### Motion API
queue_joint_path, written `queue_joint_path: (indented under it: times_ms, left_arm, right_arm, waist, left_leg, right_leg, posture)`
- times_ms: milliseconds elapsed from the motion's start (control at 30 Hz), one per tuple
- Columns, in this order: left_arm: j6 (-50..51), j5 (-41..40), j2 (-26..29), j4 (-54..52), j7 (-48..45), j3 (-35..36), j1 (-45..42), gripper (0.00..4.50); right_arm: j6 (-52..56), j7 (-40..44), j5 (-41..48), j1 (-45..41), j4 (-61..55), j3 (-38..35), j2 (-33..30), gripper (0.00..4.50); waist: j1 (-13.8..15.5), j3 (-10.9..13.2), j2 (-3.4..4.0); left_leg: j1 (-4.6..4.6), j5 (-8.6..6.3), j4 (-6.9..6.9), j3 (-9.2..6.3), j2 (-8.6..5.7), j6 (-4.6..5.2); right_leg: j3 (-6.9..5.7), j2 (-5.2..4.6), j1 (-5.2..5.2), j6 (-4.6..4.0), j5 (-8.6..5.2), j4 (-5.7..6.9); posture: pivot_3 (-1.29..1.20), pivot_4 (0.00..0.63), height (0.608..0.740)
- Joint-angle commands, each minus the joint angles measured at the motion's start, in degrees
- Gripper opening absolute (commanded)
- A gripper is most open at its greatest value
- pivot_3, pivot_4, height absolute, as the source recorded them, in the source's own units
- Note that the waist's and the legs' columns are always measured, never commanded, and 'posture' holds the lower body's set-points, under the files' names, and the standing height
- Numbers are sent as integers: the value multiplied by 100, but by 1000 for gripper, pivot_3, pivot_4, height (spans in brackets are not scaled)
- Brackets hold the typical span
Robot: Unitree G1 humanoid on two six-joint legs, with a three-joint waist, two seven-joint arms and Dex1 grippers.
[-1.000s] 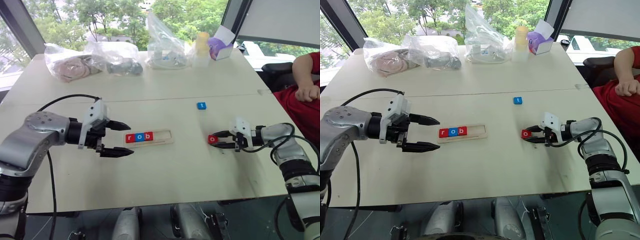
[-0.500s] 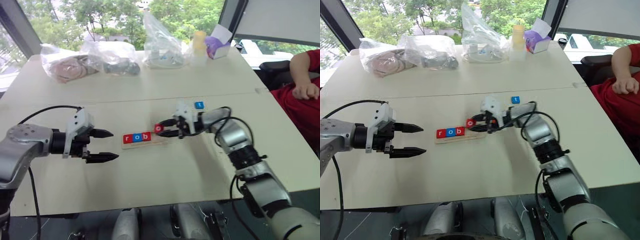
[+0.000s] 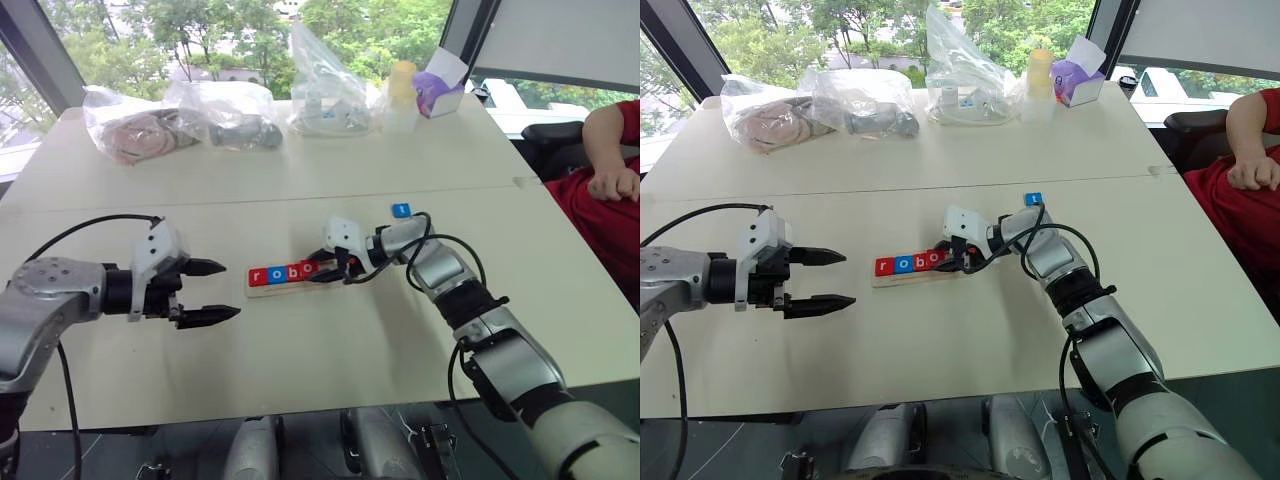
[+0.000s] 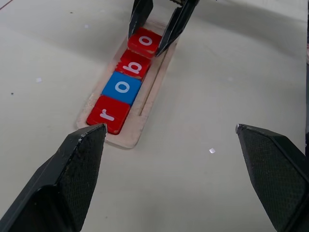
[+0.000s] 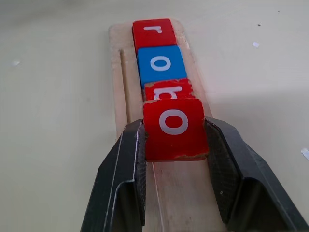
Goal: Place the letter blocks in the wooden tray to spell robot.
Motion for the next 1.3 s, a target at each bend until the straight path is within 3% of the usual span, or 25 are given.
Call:
queue_joint_path:
  times_ms: [33, 1067, 1267, 1300]
  left_arm:
    - [-13, -89, -20, -129, 80, 186, -37, 4500]
    - [-97, 87, -233, -129, 319, -108, -108, 4500]
    - [-94, 89, -237, -128, 330, -114, -122, 4500]
    - [-93, 89, -238, -127, 332, -115, -126, 4500]
  right_arm:
    - [-100, 105, 29, -160, -76, -154, -101, 1161]
    - [-564, 55, -228, -226, 649, -76, 192, 1161]
    - [-633, -32, -242, -263, 659, -142, 186, 4392]
    - [-635, -48, -231, -272, 648, -161, 180, 4392]
  waist:
    - [6, 0, 0]
    - [5, 0, 0]
    - [3, 0, 0]
    - [4, 0, 0]
  left_leg:
    - [0, 0, 0, -1, 0, 0]
    - [2, 0, 0, -1, 0, 0]
    - [2, 0, 0, -1, 0, 0]
    - [2, 0, 0, -1, 0, 0]
  right_leg:
    - [0, 1, 0, 0, 0, 0]
    - [0, 2, 0, -1, 0, 2]
    - [0, 1, 0, -1, 0, 2]
    - [0, 2, 0, -1, 0, 2]
  posture:
    - [0, 150, 740]
    - [0, 150, 740]
    - [0, 150, 740]
    - [0, 150, 740]
